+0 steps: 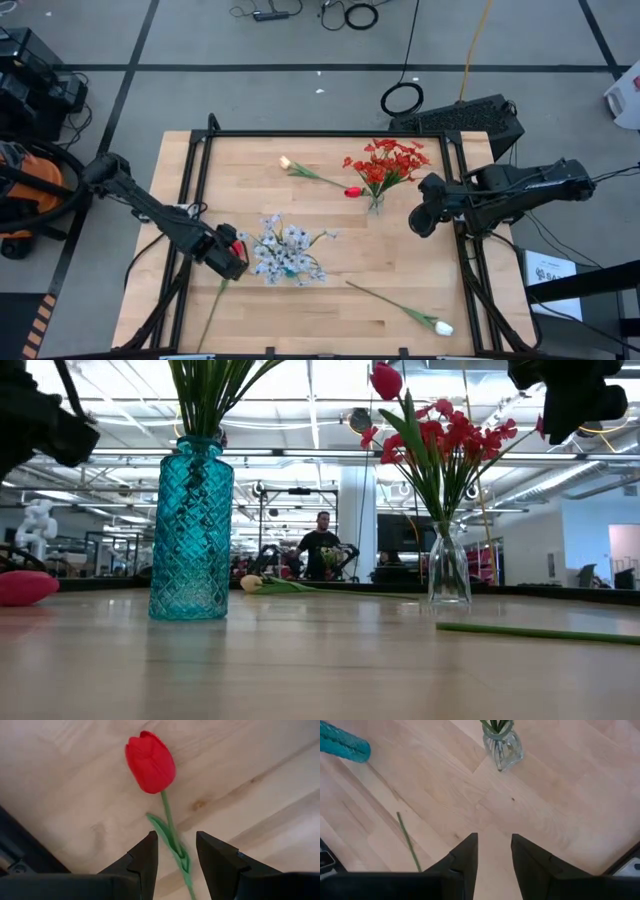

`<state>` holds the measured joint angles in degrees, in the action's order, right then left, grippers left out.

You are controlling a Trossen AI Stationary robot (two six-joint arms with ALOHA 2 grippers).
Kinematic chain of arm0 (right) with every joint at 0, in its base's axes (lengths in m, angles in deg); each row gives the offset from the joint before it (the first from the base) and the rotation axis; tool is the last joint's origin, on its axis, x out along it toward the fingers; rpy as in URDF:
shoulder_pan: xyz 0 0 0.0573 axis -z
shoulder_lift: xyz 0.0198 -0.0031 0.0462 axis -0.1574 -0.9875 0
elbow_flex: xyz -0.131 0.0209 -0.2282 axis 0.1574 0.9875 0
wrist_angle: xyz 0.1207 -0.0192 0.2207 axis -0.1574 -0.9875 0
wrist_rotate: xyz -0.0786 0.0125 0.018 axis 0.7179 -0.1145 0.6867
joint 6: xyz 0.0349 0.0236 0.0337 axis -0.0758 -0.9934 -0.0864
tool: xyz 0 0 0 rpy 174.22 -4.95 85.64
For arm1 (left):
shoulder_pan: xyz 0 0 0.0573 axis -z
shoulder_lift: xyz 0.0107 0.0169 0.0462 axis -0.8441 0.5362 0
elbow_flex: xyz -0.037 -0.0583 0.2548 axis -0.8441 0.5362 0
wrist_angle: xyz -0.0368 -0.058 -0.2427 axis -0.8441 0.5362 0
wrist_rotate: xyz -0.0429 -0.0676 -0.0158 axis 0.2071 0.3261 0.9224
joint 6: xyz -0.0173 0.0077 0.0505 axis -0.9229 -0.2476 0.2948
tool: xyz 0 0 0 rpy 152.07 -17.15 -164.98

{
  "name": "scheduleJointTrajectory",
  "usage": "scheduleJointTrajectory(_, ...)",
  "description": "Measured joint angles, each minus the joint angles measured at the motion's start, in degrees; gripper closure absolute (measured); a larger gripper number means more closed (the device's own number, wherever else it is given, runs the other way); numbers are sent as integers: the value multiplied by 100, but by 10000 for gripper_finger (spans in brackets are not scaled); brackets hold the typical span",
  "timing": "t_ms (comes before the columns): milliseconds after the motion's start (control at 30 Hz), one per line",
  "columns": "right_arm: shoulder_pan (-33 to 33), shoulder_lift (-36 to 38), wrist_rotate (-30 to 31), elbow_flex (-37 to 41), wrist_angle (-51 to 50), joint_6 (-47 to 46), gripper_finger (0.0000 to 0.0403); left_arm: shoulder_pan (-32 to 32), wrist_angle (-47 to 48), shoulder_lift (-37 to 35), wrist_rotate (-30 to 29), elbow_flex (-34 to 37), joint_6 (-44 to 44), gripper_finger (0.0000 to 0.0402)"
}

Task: Sort flowers into vase by color
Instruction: Put the red flower into the transparent flower vase

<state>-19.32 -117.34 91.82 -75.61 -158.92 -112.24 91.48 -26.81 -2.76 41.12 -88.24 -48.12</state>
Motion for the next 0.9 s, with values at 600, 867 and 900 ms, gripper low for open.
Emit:
scheduleJointTrajectory(600, 2, 0, 28, 0, -18, 781, 293, 36, -580, 1451, 232, 0, 0, 261)
scheduleJointTrajectory(867, 2, 0, 28, 0, -16, 1035, 293, 187, -1004, 1865, 256, -31, -597, 329)
scheduleJointTrajectory(900, 2, 0, 28, 0, -16, 1035, 293, 247, -1029, 1828, 236, -30, -709, 352)
